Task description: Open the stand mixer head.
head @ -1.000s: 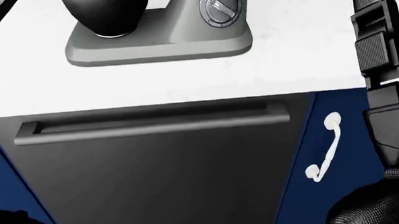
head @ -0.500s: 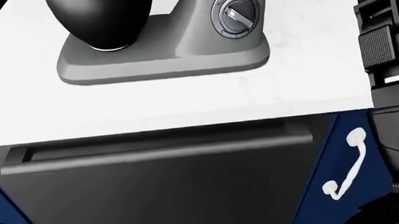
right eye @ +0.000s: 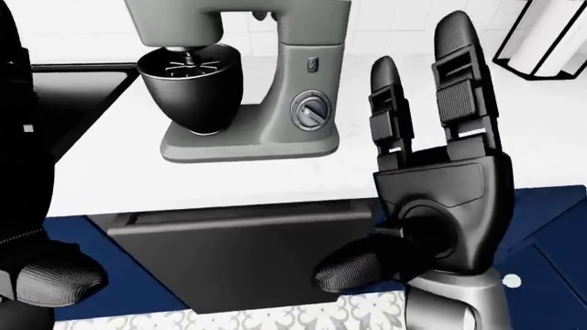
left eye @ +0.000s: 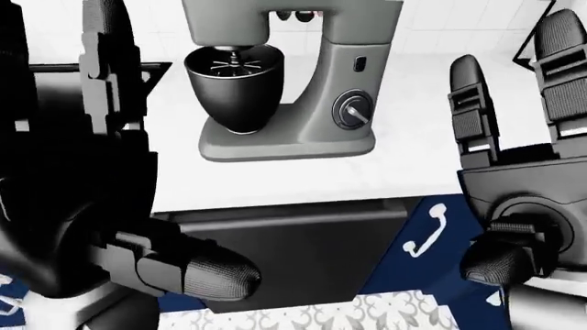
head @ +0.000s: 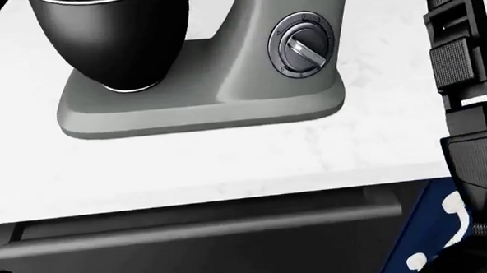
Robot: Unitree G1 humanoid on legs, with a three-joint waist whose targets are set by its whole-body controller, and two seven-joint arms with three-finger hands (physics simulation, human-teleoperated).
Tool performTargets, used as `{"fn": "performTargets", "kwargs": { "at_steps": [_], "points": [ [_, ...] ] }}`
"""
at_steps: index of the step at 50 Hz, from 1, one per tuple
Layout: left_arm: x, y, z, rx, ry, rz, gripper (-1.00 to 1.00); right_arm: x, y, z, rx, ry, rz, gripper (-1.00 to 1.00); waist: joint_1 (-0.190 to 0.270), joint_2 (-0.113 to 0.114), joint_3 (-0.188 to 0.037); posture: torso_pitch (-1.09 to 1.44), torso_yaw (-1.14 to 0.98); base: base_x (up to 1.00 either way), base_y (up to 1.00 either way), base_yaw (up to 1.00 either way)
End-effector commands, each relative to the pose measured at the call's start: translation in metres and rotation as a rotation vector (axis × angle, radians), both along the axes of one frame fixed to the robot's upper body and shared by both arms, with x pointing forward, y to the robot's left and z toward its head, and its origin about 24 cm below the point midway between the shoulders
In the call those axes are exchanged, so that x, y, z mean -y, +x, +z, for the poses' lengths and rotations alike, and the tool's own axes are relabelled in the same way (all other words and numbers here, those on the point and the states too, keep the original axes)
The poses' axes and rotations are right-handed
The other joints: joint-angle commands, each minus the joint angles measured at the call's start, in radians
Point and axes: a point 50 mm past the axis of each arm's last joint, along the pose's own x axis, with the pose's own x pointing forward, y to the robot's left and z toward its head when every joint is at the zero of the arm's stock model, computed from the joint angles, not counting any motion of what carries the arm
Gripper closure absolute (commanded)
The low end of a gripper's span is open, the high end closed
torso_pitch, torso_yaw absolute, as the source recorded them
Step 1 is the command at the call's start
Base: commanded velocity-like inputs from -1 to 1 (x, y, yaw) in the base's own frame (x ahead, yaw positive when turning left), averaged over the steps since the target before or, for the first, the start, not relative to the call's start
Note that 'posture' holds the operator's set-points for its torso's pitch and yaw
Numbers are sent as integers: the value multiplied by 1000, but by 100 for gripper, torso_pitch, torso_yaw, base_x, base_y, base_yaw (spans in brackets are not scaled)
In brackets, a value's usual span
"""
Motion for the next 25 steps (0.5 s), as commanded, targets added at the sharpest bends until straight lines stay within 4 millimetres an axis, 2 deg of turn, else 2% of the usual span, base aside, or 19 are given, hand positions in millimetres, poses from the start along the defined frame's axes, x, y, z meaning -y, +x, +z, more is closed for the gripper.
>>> {"fn": "performTargets", "kwargs": {
  "at_steps": [1, 3, 4, 5, 6, 7, 8, 9, 11, 12, 14, 15, 17, 19, 20, 21, 23, 24, 25],
  "points": [
    [1, -2, 3, 24, 2, -4, -100, 2, -3, 5, 33, -1, -2, -100, 0, 3, -17, 0, 0, 0, 0, 0],
    [1, -2, 3, 23, 2, -5, -100, 2, -3, 6, 35, 2, 4, -100, 13, 7, -51, 0, 0, 44, 0, 0],
    [1, -2, 3, 22, 2, -6, -100, 2, -2, 5, 32, 1, 4, -100, 13, 0, 32, 0, 0, 100, 0, 0],
    [1, -2, 3, 22, 1, -5, -100, 1, -2, 5, 34, -9, -1, -100, 21, 6, 48, 0, 0, 100, 0, 0],
    [1, -2, 3, 21, 1, -4, -100, 1, -2, 4, 30, -15, -6, -100, 28, 10, 24, 0, 0, 66, 0, 0],
    [1, -2, 3, 22, 1, -4, -100, 1, -2, 3, 30, -15, -10, -100, 24, 1, 34, 0, 0, 0, 0, 0],
    [1, -2, 3, 22, 1, -5, -100, 1, -2, 3, 30, -16, -11, -100, 25, 5, -10, 0, 0, 0, 0, 0],
    [1, -2, 3, 22, 1, -5, -100, 1, -2, 4, 29, -13, -12, -100, 29, -3, -29, 0, 0, 0, 0, 0],
    [1, -2, 2, 21, 1, -5, -100, 1, -2, 4, 33, -15, -15, -100, 31, -40, -13, 0, 0, 0, 0, 0],
    [1, -2, 3, 23, 2, -5, -100, 1, -3, 4, 34, -13, -13, -100, 36, -20, -27, 0, 0, 0, 0, 0],
    [1, -2, 2, 22, 2, -4, -100, 1, -2, 4, 31, -8, -9, -100, 28, -21, -26, 0, 0, 0, 0, 0],
    [1, -2, 2, 23, 2, -4, -100, 1, -3, 5, 34, -1, -3, -100, 24, -23, -54, 0, 0, 31, 0, 0],
    [1, -2, 3, 23, 2, -4, -100, 2, -3, 6, 35, 3, -4, -100, 16, -23, 46, 0, 0, 93, 0, 0],
    [1, -2, 3, 23, 2, -3, -100, 1, -2, 3, 27, -13, -17, -100, 6, -19, 44, 0, 0, 50, 0, 0],
    [1, -2, 3, 23, 3, -3, -100, 1, -2, 3, 27, -14, -15, -100, 8, -28, -12, 0, 0, 0, 0, 0],
    [1, -2, 3, 25, 4, 1, -100, 1, -2, 3, 28, -12, -16, -100, 1, -20, -24, 0, 0, 0, 0, 0],
    [1, -2, 3, 27, 2, 3, -100, 1, -2, 3, 27, -13, -19, -100, 3, 12, -17, 0, 0, 0, 0, 0],
    [1, -2, 3, 29, 1, 2, -100, 1, -2, 3, 26, -12, -16, -100, 4, 7, -44, 0, 0, 0, 0, 0],
    [0, -2, 3, 29, 1, 3, -100, 1, -2, 3, 26, -13, -15, -100, 5, -7, -24, 0, 0, 0, 0, 0]
  ]
}}
